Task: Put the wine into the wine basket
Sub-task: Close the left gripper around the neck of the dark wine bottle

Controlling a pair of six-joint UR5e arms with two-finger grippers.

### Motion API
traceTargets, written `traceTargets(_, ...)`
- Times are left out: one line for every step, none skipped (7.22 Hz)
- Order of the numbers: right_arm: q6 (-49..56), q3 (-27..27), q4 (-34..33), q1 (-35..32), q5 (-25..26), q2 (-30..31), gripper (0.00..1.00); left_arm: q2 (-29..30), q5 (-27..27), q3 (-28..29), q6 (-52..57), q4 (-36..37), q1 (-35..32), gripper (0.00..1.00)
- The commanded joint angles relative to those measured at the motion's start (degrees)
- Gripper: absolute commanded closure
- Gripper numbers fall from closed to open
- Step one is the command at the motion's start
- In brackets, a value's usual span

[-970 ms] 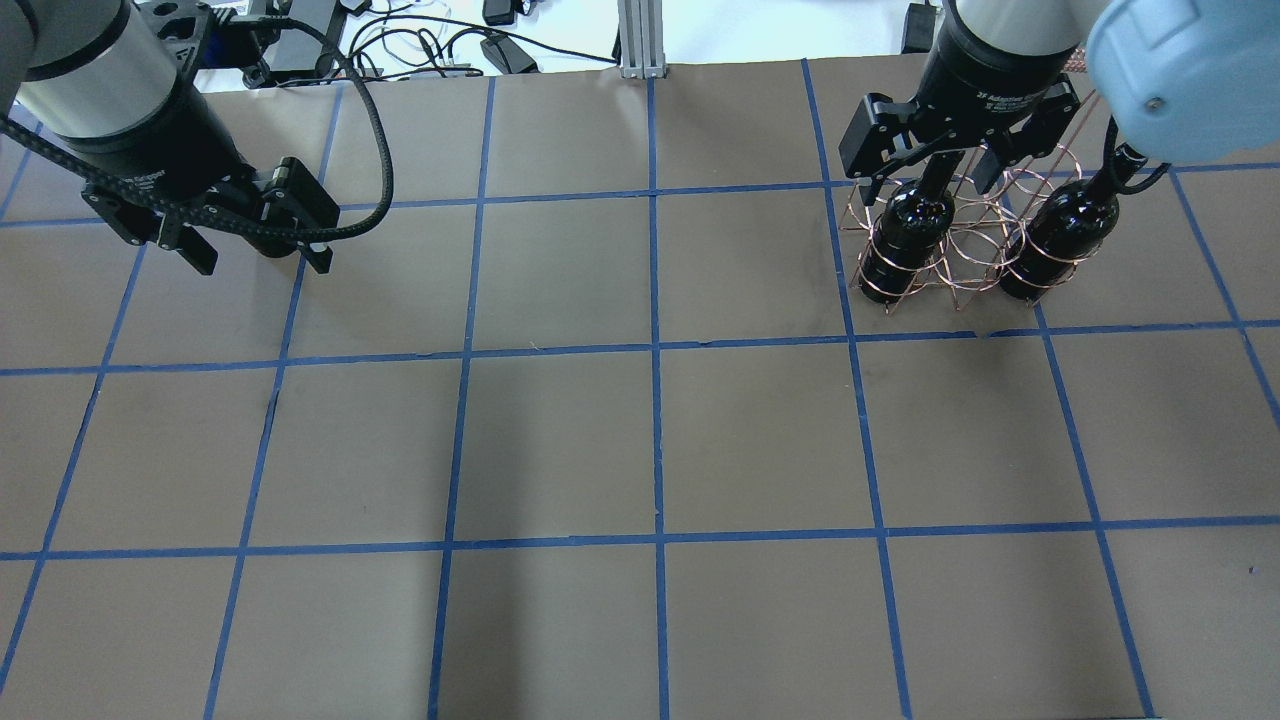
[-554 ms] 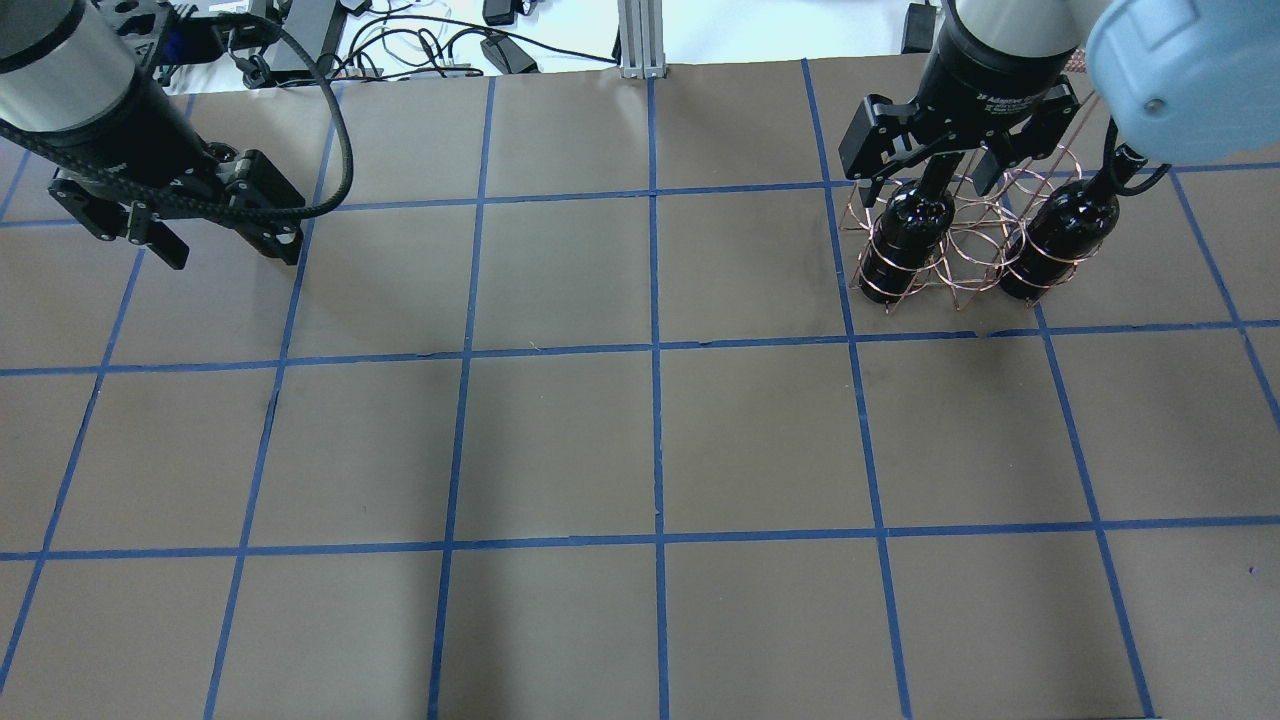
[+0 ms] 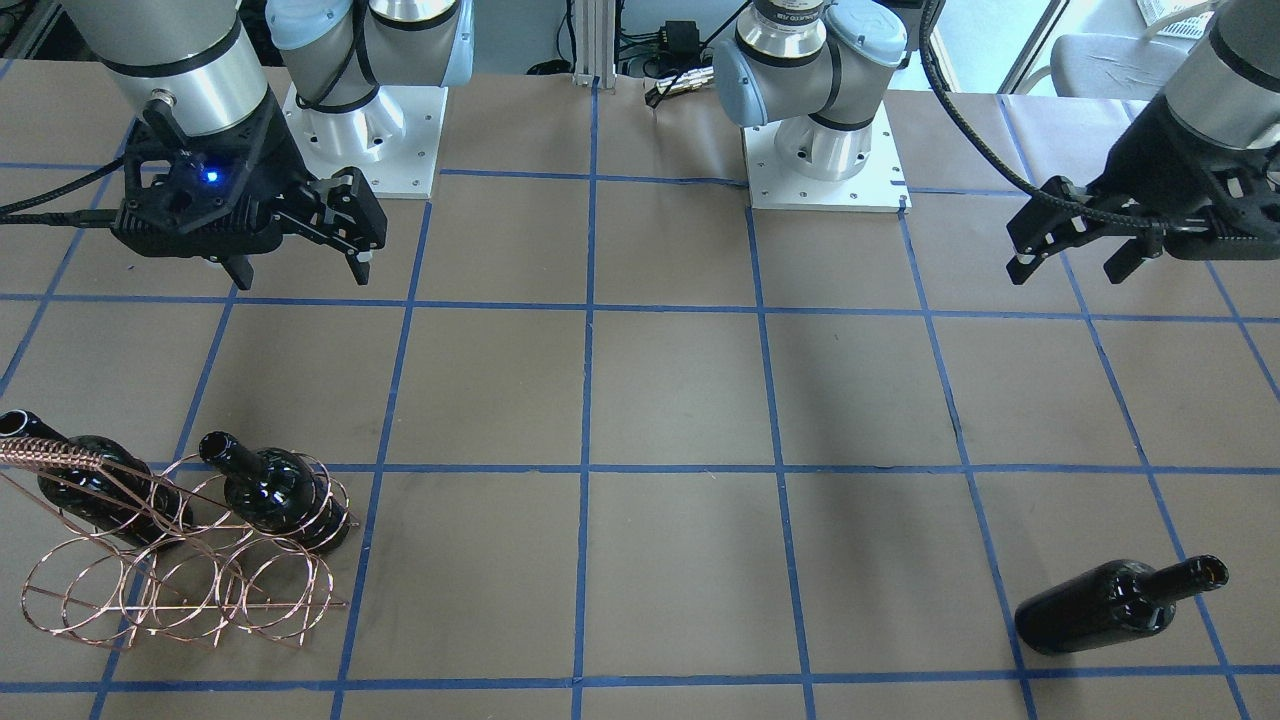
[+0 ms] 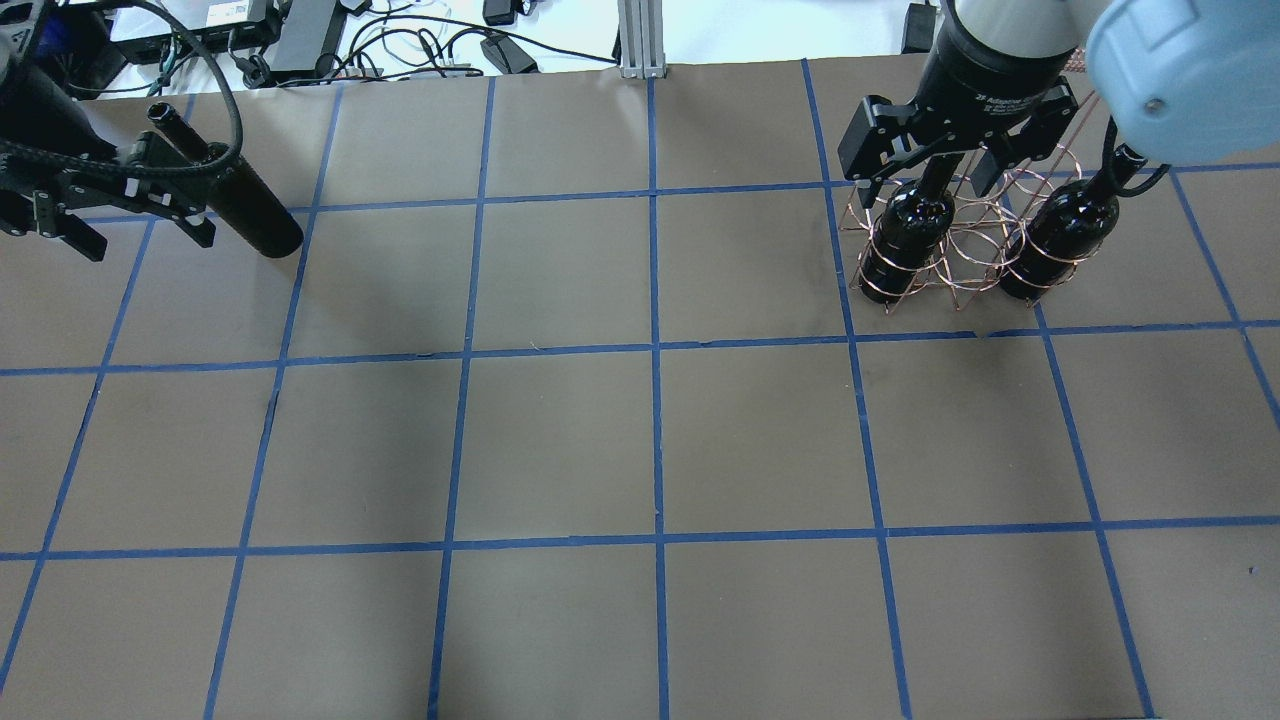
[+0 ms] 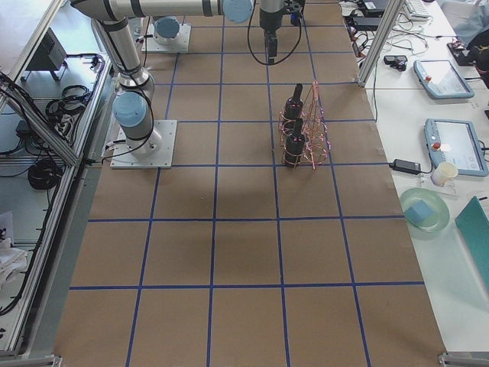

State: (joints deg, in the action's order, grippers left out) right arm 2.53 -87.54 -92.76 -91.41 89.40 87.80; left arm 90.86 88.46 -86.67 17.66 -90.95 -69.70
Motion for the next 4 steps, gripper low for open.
traceTargets(-0.07, 0.0, 0.12, 0.0, -0.01, 0.0, 0.0, 6.06, -0.05, 6.66, 5.41, 1.13, 1.49, 0.0)
traceTargets(-0.07, 0.0, 0.12, 0.0, -0.1, 0.0, 0.0, 9.57, -0.31, 8.69, 8.85, 1.82, 2.98, 0.0)
traceTargets(-0.07, 0.0, 0.12, 0.0, -0.1, 0.0, 0.0, 12.91, -0.13, 9.58, 12.01, 6.01, 3.51, 0.0)
traceTargets(-0.07, 0.0, 0.12, 0.0, -0.1, 0.0, 0.0, 15.9, -0.31, 10.64, 12.04, 7.61, 3.69, 0.0)
